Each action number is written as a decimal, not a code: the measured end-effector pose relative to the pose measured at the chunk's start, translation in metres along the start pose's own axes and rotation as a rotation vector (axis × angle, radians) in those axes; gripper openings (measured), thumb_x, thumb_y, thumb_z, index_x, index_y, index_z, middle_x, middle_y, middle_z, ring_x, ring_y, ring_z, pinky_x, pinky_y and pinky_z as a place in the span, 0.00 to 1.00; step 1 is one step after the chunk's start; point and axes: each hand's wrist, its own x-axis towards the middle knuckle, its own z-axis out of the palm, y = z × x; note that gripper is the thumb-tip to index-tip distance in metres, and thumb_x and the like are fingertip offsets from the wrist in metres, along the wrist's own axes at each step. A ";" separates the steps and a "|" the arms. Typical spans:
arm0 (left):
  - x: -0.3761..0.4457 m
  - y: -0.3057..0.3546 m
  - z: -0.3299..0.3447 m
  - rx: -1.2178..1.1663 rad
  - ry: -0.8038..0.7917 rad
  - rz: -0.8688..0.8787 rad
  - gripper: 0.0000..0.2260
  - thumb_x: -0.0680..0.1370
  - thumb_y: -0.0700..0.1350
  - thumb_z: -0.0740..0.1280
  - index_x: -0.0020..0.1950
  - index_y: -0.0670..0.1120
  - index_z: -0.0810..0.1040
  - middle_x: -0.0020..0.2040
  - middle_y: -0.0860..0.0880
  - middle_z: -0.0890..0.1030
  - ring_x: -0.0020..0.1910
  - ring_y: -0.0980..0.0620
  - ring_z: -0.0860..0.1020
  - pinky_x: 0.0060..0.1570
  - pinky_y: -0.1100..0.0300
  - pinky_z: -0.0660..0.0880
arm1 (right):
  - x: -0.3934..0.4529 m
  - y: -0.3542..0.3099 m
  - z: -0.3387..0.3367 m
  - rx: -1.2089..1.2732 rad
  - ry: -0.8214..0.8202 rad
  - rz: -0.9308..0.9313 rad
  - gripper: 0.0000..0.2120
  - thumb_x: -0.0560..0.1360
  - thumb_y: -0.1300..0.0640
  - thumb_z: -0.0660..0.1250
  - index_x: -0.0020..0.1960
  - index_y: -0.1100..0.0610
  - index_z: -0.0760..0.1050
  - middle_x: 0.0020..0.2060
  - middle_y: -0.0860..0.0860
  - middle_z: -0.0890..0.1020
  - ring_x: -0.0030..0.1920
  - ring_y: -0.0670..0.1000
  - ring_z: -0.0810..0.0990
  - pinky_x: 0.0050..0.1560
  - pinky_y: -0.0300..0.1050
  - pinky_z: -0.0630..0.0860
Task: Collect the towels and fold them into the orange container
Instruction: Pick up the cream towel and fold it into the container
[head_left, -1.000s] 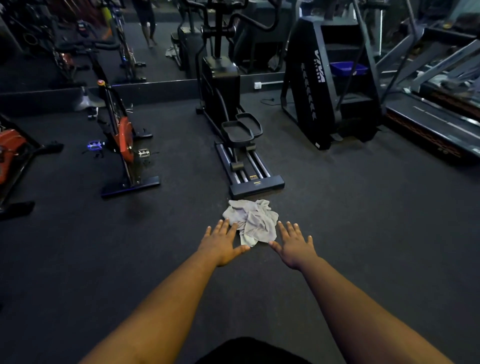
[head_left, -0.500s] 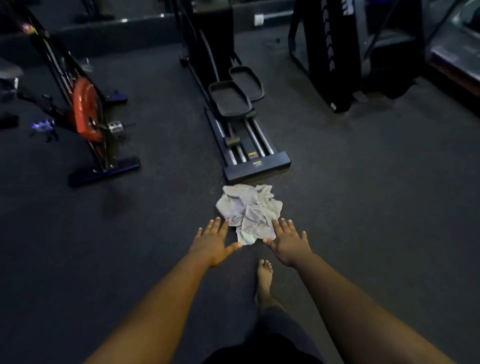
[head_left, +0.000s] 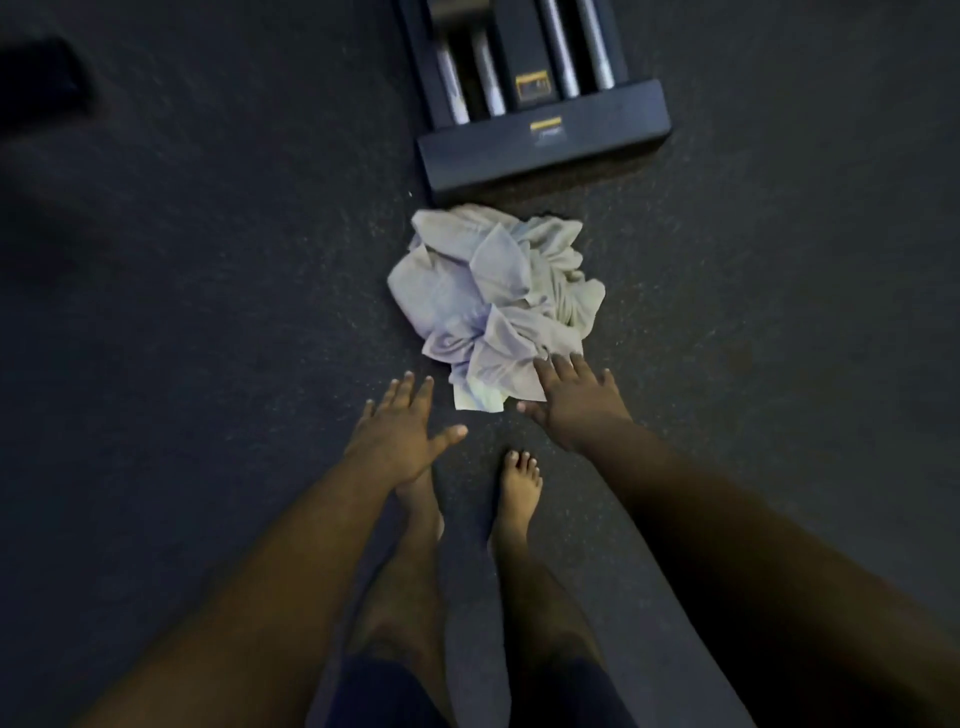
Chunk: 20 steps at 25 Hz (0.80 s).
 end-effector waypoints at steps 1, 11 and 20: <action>0.031 -0.011 0.013 0.006 -0.019 0.006 0.42 0.79 0.70 0.55 0.84 0.49 0.44 0.84 0.45 0.43 0.83 0.46 0.45 0.79 0.43 0.47 | 0.031 0.003 0.016 -0.019 0.006 0.000 0.37 0.82 0.34 0.53 0.83 0.53 0.48 0.82 0.54 0.53 0.82 0.58 0.49 0.77 0.67 0.53; 0.180 -0.090 0.102 -0.015 -0.113 -0.009 0.41 0.80 0.68 0.55 0.84 0.49 0.42 0.84 0.44 0.43 0.83 0.45 0.45 0.79 0.44 0.48 | 0.209 0.002 0.100 -0.010 0.197 0.229 0.22 0.80 0.47 0.65 0.71 0.54 0.68 0.64 0.56 0.78 0.62 0.61 0.76 0.56 0.57 0.72; 0.080 -0.056 0.039 -0.009 -0.044 -0.009 0.42 0.79 0.70 0.54 0.84 0.49 0.43 0.84 0.46 0.44 0.83 0.46 0.45 0.79 0.43 0.47 | 0.095 -0.037 0.040 -0.084 0.255 0.053 0.11 0.82 0.52 0.61 0.63 0.52 0.75 0.55 0.55 0.79 0.56 0.59 0.77 0.53 0.55 0.73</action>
